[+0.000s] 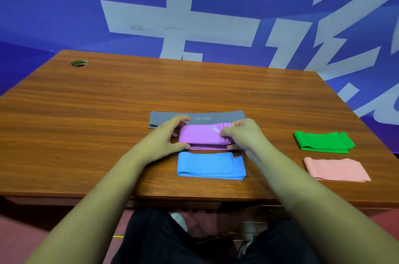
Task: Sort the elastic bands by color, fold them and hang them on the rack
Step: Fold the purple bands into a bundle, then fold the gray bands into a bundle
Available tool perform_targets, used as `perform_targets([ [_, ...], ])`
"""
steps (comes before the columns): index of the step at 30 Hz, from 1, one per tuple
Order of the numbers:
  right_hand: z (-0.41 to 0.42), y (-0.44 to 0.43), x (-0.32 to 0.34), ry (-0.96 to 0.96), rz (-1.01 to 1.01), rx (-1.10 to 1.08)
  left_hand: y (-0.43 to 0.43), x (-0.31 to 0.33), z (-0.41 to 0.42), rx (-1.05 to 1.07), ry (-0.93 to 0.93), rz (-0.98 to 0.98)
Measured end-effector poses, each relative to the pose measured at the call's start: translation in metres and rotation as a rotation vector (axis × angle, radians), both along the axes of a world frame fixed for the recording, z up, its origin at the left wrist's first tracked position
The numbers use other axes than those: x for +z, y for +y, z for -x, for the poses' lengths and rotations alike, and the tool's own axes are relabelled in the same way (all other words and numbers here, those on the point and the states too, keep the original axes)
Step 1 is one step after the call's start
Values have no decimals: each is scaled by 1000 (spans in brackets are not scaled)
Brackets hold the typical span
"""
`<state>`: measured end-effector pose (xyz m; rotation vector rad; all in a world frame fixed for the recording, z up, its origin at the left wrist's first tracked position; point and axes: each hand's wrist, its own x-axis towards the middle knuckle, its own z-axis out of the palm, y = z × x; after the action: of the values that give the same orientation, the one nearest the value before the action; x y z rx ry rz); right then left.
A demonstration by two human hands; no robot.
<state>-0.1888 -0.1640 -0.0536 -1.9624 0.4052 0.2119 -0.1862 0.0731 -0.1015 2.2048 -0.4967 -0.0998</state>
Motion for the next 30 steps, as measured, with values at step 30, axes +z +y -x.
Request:
perform_targets([
  [30,11,-30,-40,-424,406,128,-5,-23,-1,-13,-84,-99],
])
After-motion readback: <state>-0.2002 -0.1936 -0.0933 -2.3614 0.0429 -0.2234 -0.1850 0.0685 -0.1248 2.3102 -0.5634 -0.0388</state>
